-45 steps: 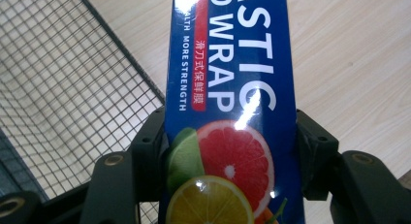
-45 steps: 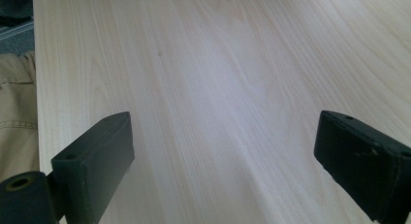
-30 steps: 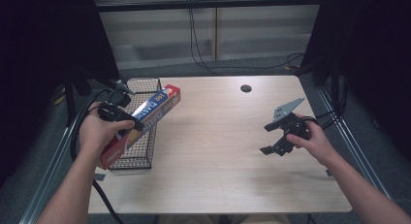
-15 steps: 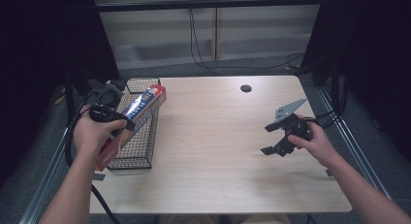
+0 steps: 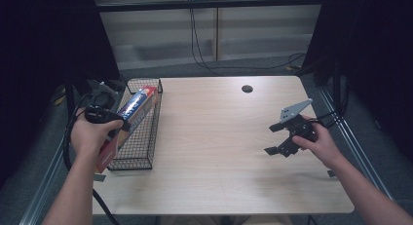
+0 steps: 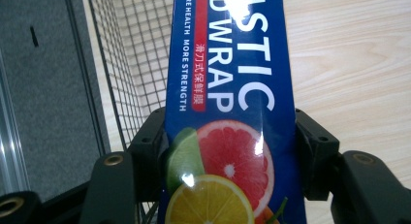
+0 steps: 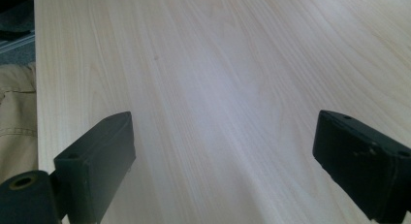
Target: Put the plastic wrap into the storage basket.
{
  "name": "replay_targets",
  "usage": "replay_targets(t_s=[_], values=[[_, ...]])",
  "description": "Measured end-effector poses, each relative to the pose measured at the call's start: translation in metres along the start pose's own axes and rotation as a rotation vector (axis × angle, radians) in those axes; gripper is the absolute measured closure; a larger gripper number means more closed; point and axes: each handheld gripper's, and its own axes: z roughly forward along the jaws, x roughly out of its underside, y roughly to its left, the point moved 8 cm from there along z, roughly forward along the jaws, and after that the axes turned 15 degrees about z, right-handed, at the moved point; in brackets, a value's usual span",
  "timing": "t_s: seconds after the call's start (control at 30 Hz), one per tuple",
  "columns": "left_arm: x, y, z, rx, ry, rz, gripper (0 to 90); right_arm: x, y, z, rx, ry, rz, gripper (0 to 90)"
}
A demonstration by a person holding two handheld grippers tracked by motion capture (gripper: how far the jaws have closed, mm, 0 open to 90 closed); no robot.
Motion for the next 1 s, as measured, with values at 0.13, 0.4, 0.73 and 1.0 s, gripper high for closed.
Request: replay_targets(t_s=[0.13, 0.4, 0.73, 1.0], values=[[0.004, 0.005, 0.004, -0.017, 0.001, -0.032, 41.8, 0.0, 0.001, 0.001, 0.0, -0.002, 0.002, 7.6], [0.008, 0.007, 0.011, -0.023, 0.012, -0.11, 41.7, 0.001, 0.003, 0.002, -0.009, -0.003, -0.004, 7.6], [0.012, 0.013, 0.017, -0.062, 0.031, -0.202, 41.7, 0.005, 0.004, 0.002, 0.003, 0.003, -0.008, 7.7], [0.018, 0.02, 0.022, -0.081, 0.044, -0.234, 41.6, 0.009, 0.005, 0.002, -0.004, 0.0, -0.007, 7.6]])
